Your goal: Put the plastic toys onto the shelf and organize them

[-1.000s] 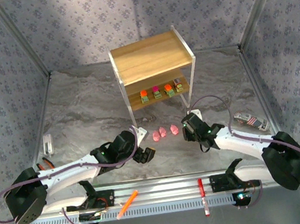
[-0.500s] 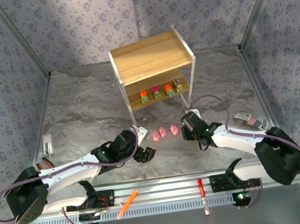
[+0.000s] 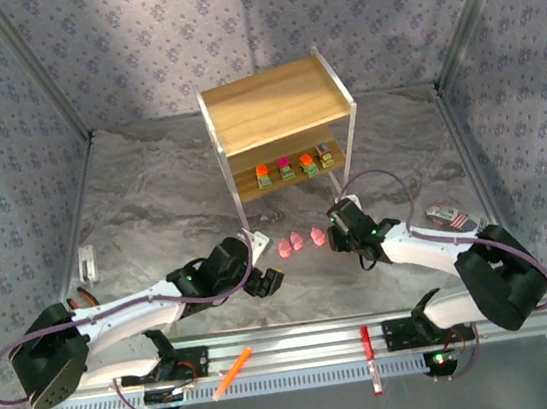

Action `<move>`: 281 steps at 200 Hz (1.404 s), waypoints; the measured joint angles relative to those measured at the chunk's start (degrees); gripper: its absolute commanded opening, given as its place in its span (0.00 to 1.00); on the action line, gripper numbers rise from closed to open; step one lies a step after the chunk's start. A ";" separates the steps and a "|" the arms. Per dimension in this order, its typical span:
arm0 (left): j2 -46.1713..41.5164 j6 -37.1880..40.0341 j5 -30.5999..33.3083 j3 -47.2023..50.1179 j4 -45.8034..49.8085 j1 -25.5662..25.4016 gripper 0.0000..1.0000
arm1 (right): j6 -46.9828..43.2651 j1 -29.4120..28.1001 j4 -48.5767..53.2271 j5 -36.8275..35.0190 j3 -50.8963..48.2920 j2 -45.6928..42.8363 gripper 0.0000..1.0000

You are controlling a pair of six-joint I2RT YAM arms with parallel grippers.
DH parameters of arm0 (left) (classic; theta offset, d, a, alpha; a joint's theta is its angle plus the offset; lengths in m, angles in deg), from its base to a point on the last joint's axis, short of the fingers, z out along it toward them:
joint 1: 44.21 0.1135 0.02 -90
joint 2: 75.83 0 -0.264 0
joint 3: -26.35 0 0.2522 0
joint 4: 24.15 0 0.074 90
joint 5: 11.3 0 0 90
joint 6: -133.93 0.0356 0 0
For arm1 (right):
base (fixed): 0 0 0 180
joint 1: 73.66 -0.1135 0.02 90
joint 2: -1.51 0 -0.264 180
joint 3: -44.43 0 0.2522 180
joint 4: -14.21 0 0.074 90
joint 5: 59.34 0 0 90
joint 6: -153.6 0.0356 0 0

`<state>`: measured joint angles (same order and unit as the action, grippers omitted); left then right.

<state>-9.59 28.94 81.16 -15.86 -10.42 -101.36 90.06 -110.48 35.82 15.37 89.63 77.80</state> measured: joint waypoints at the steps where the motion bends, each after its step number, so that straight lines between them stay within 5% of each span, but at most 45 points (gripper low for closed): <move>1: 0.02 0.00 -0.02 0.00 0.00 0.00 0.86 | 0.00 0.00 0.00 0.02 0.00 0.00 0.53; 281: 0.31 0.17 0.00 -0.02 0.00 0.00 0.86 | -0.66 0.96 -0.48 1.25 0.00 1.51 0.42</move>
<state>-9.28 29.12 81.16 -15.88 -10.42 -101.36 89.40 -109.52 35.34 16.61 89.63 79.31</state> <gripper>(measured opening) 0.860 0.431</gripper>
